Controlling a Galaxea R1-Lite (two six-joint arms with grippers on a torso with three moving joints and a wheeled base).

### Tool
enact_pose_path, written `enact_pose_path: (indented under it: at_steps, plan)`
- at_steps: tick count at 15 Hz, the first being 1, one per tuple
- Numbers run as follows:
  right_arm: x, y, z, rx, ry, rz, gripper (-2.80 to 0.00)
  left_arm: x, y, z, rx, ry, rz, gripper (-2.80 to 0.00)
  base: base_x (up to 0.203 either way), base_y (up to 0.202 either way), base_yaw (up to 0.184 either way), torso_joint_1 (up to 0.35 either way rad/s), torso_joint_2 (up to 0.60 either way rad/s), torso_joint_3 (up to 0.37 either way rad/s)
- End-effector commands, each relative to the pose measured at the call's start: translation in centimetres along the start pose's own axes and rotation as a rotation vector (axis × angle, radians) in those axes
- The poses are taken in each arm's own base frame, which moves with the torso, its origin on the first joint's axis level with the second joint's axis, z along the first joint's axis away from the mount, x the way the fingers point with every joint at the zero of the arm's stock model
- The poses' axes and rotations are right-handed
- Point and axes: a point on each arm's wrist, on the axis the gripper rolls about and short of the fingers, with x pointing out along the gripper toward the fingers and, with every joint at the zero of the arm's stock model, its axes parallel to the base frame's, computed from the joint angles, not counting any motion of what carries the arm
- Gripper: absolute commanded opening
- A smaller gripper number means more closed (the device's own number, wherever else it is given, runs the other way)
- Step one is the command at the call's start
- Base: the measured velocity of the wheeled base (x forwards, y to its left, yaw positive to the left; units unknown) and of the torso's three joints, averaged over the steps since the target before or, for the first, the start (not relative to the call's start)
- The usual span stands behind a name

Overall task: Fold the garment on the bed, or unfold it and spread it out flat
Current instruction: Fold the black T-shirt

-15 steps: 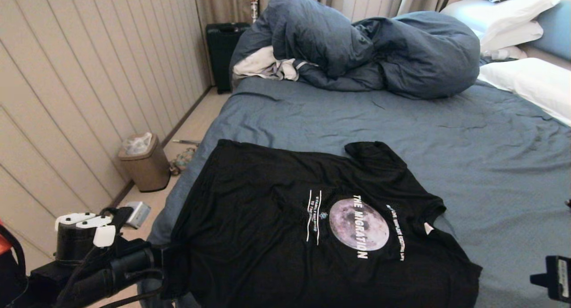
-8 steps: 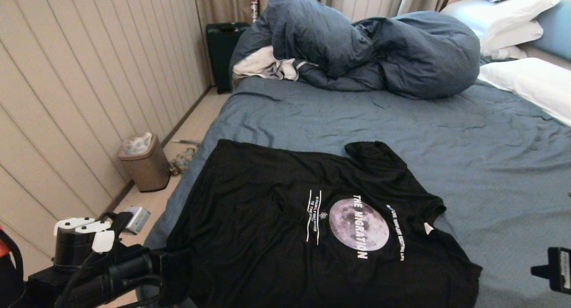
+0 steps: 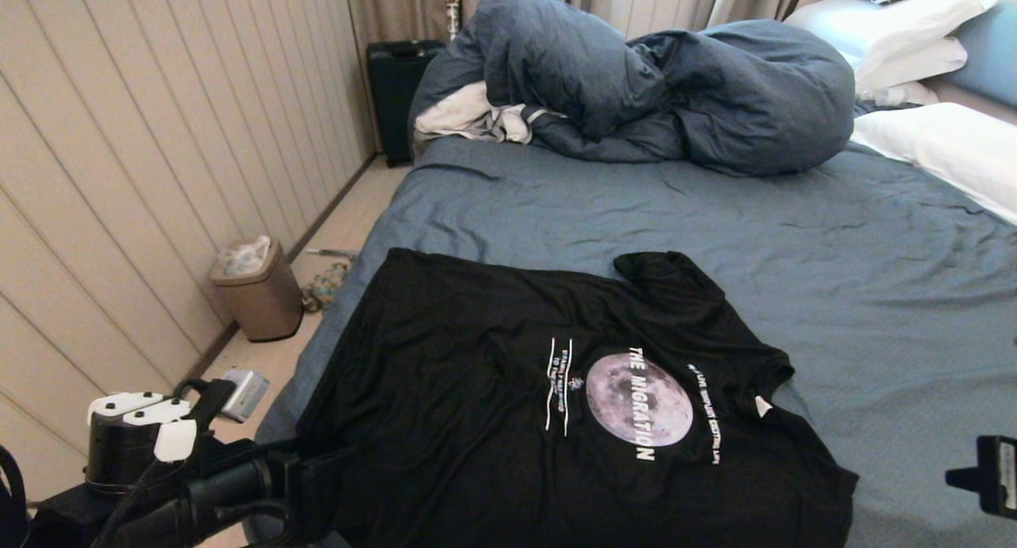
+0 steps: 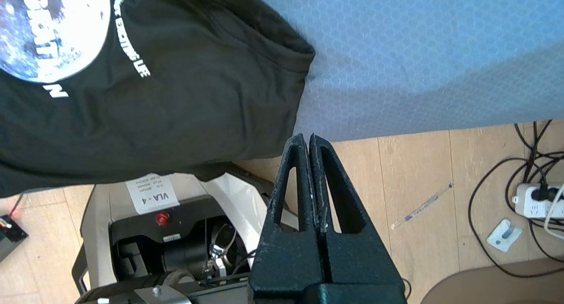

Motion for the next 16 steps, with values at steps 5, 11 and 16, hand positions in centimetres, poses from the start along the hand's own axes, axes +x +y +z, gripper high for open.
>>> enact_pose_path:
  at_steps: [5,11,16]
  plan:
    - [0.3,0.0,-0.3,0.002,0.017,0.000,-2.80,-0.5,-1.2,-0.7,0.025,0.008,-0.056,0.00,0.000,0.000,0.000,0.000,0.00,0.000]
    - [0.1,-0.1,-0.4,0.003,0.009,0.000,-2.80,0.3,-0.9,-0.9,0.020,0.019,-0.041,0.00,0.000,0.000,0.000,0.000,0.00,0.000]
    - [0.1,0.0,-0.3,0.002,0.001,0.002,-2.80,1.4,0.0,-1.3,0.020,-0.019,-0.026,-2.80,0.000,0.000,0.000,0.000,0.00,0.000]
